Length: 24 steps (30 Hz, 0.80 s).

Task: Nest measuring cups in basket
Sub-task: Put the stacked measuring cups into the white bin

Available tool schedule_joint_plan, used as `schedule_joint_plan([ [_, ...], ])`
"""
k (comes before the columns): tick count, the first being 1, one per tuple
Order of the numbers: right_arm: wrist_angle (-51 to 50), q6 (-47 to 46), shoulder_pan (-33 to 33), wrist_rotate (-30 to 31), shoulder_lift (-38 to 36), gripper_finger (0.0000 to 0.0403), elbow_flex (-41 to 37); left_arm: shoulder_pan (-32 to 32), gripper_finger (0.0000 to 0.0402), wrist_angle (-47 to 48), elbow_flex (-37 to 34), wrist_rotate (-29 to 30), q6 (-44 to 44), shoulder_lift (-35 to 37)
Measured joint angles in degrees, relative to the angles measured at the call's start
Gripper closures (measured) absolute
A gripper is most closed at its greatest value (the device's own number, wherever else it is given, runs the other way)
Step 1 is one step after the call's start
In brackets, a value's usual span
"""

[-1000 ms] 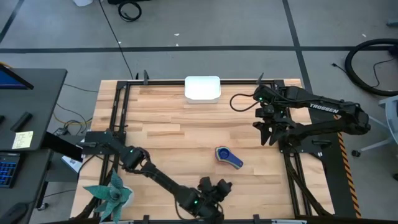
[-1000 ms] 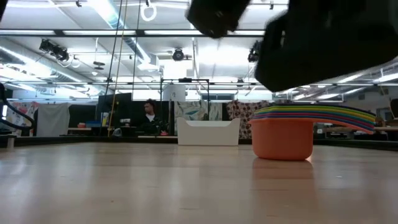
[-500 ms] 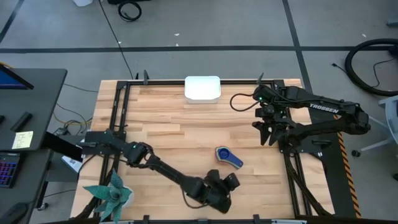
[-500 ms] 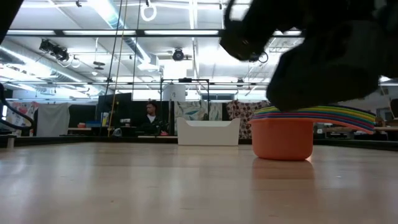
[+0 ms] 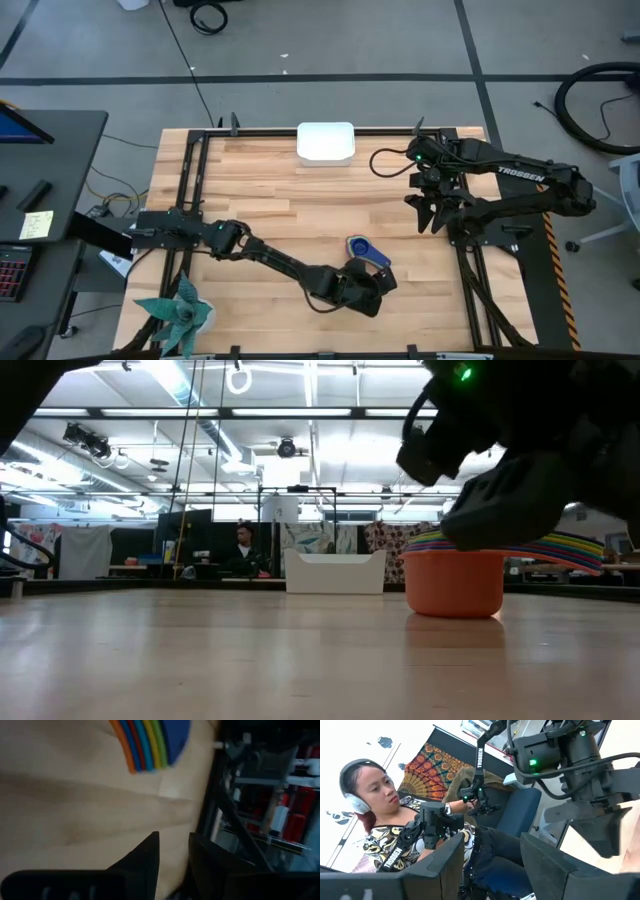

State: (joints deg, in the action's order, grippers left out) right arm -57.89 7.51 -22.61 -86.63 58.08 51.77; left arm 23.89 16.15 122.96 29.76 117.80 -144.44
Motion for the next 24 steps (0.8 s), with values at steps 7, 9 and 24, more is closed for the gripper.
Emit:
schedule_joint_plan([
  [7, 0.39, -0.02, 0.00, 0.00, 0.00, 0.0204, 0.00, 1.21, 0.0292, -2.55, 0.00, -1.66, -1.32, 0.00],
  [9, 0.42, -0.02, 0.00, 0.02, 0.00, 0.0204, 0.00, 1.32, 0.0292, -2.59, 0.00, -1.81, -1.97, 0.00],
  [24, 0.43, -0.02, 0.00, 0.01, 0.00, 0.0204, 0.00, 0.64, 0.0273, 3.77, -0.04, -2.44, -7.16, -0.09],
])
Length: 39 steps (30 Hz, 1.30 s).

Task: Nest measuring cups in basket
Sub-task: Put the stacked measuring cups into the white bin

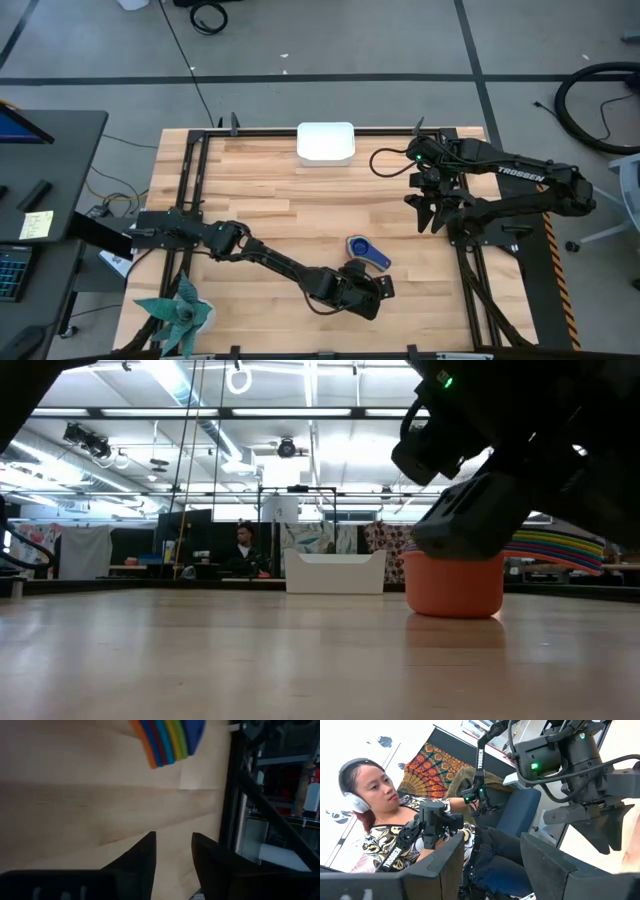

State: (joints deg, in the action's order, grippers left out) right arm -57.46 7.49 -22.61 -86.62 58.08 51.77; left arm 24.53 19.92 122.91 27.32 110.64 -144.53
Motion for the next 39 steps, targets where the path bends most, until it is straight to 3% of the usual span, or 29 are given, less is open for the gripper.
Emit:
schedule_joint_plan([
  [5, 0.31, 0.02, 0.00, -0.01, 0.00, 0.0204, 0.00, 0.11, 0.0253, 0.44, 0.02, 1.73, 1.21, 0.00],
  [13, 1.32, 0.02, 0.02, 0.01, 0.00, 0.0204, 0.00, 0.38, 0.0245, 2.50, 0.04, 14.13, 4.73, 0.00],
  [33, 2.12, 0.00, 0.02, 1.69, 0.02, 0.0204, 0.00, 0.38, 0.0246, 6.14, 0.06, 18.89, 6.33, -0.61],
  [39, 2.33, -0.02, 0.03, 1.65, 0.02, 0.0204, 0.00, 0.64, 0.0246, 4.31, -0.09, 20.81, 10.94, -2.53],
])
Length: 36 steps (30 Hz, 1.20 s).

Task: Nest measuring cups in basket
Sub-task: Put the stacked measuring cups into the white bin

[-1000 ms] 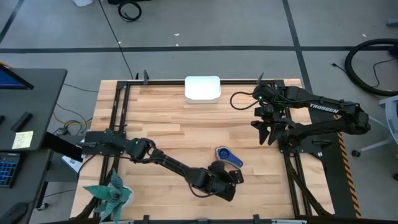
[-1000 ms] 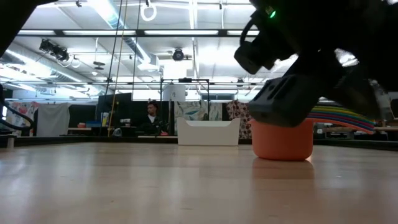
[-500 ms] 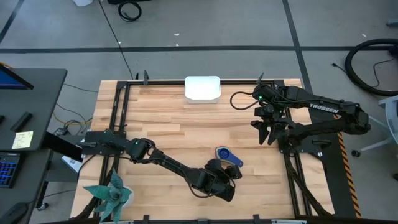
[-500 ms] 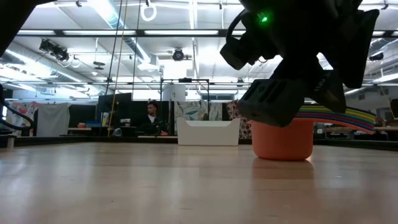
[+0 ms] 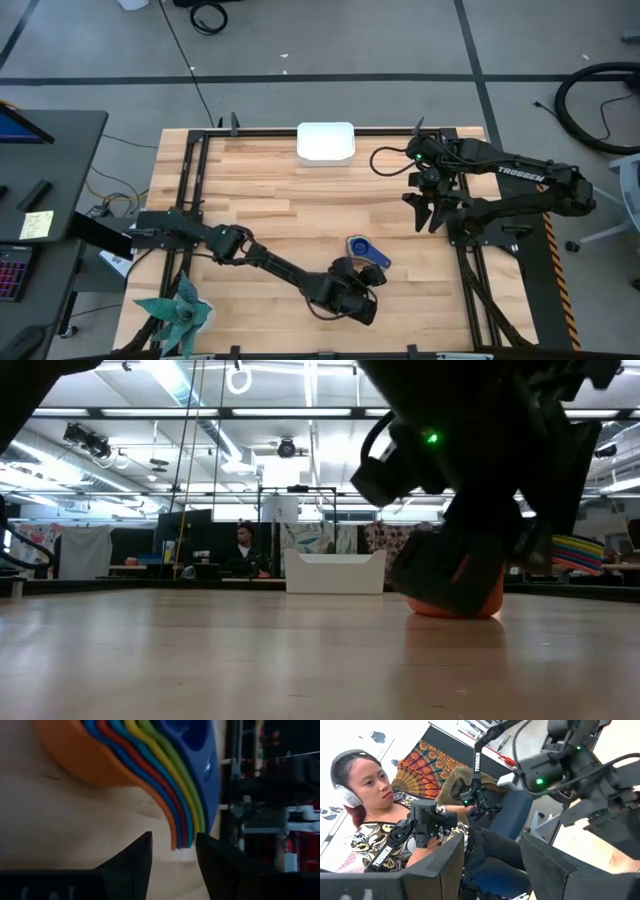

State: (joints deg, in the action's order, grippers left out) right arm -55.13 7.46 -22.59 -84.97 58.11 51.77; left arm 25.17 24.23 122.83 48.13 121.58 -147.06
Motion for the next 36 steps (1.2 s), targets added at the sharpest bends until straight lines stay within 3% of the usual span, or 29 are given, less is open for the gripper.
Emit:
schedule_joint_plan([
  [14, 0.23, 0.00, 0.06, 0.02, 0.00, 0.0204, 0.00, 0.30, 0.0246, -5.51, 0.09, 8.02, -3.93, -2.00],
  [26, 0.25, -0.02, 0.04, 0.04, 0.00, 0.0204, 0.00, 0.40, 0.0246, -5.34, 0.09, 8.32, -4.40, -1.99],
  [31, 0.28, -0.02, 0.04, 0.05, 0.00, 0.0204, 0.00, 0.42, 0.0246, -7.10, 0.09, 8.23, -9.21, -1.97],
  [36, 0.41, -0.02, 0.04, 6.48, 0.00, 0.0204, 0.00, 0.40, 0.0246, -8.59, 0.09, 8.21, -10.40, -1.97],
])
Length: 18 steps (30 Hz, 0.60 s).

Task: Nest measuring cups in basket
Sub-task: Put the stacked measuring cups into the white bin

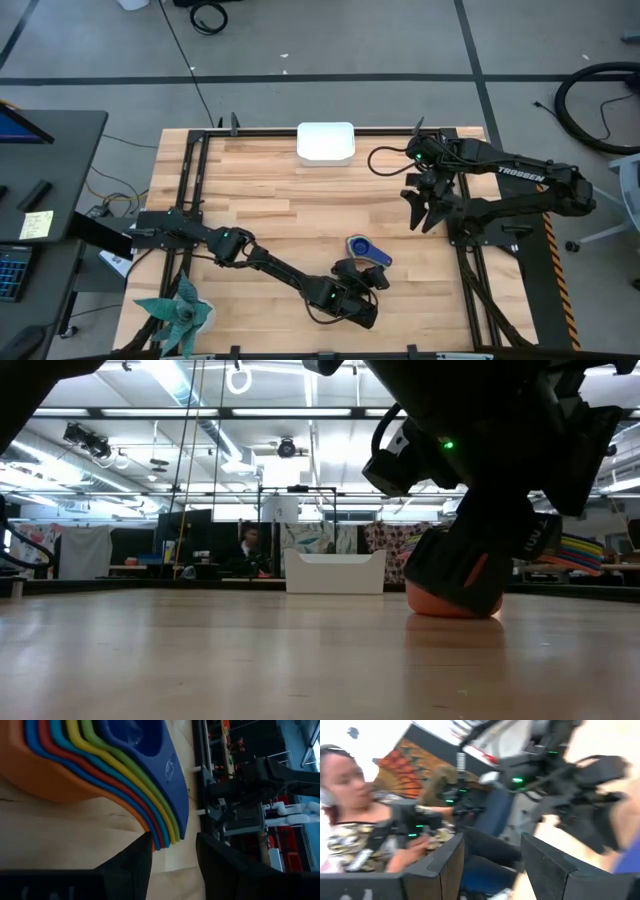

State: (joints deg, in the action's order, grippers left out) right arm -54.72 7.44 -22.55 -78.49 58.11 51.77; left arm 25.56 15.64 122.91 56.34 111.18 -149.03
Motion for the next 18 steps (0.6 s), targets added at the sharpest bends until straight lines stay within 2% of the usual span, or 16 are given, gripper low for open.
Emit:
schedule_joint_plan([
  [5, 0.04, -0.11, 0.00, 12.39, 0.00, 0.0204, 0.00, 0.02, 0.0246, -0.01, 0.00, -0.01, 0.00, 0.00],
  [12, 3.35, -8.67, 0.00, 27.01, 0.00, 0.0204, 0.00, 0.02, 0.0246, 0.07, 0.00, -0.01, -0.16, 0.00],
  [16, 6.57, -14.54, -0.01, 33.58, 0.00, 0.0204, 0.00, 0.00, 0.0246, 0.02, 0.00, -0.01, -1.16, 0.00],
  [18, 6.88, -16.56, -0.02, 34.53, 0.00, 0.0204, 0.00, 0.00, 0.0246, 0.02, 0.00, -0.01, -1.16, 0.00],
])
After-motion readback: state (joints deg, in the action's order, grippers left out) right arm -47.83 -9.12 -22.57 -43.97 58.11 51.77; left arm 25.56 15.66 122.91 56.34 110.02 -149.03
